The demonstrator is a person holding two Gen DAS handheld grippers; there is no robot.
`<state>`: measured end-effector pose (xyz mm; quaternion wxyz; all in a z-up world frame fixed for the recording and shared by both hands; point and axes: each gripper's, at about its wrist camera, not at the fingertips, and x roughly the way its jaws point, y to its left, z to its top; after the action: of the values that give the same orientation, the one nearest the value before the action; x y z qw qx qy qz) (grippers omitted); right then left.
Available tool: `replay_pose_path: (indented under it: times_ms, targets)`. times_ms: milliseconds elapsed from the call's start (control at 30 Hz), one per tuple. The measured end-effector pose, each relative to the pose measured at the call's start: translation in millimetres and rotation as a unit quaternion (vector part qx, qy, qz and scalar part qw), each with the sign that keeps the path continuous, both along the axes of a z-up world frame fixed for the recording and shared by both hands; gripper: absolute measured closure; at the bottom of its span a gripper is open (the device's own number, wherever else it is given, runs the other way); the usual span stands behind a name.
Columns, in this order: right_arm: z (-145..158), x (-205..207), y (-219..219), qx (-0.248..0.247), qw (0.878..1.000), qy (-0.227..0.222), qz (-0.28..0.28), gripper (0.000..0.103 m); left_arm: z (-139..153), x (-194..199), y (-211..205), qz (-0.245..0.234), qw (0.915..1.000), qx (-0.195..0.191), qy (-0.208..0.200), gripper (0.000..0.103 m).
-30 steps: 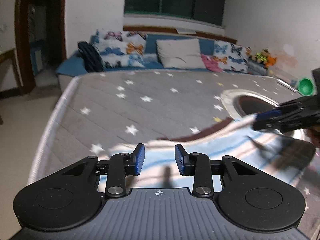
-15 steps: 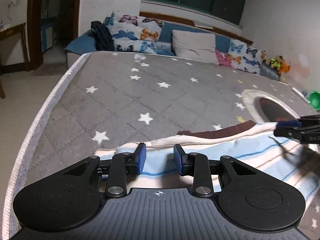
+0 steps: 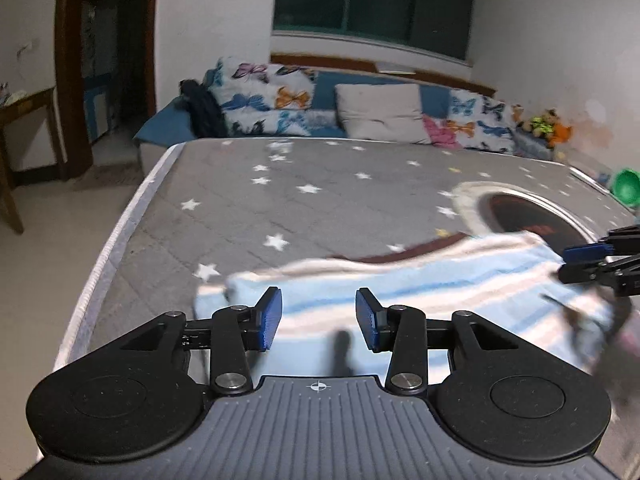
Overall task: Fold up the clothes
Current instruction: 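Lower the folded collar onto the hem and open both grippers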
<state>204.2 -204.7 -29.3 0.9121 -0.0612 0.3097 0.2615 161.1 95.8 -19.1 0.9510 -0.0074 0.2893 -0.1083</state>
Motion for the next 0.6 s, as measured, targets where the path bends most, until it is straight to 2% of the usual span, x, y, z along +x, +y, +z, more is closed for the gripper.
replay_pose_path:
  times_ms: [200, 333, 500, 600]
  targets:
    - [-17, -27, -11, 0.004, 1.000, 0.011, -0.020, 0.063, -21, -25, -12, -0.001, 0.9995, 0.028, 0.017, 0.061]
    - [-30, -35, -28, 0.028, 0.999, 0.016, -0.040, 0.063, -34, -26, -6, 0.012, 0.9992, 0.022, 0.031, 0.060]
    - [-21, -47, -35, 0.028, 0.998, 0.007, -0.056, 0.063, -29, -31, -6, 0.022, 0.9990, 0.025, 0.029, 0.060]
    - [-18, -56, -41, 0.027, 0.998, 0.002, -0.064, 0.063, -22, -40, -4, 0.022, 0.9995, 0.014, 0.015, 0.059]
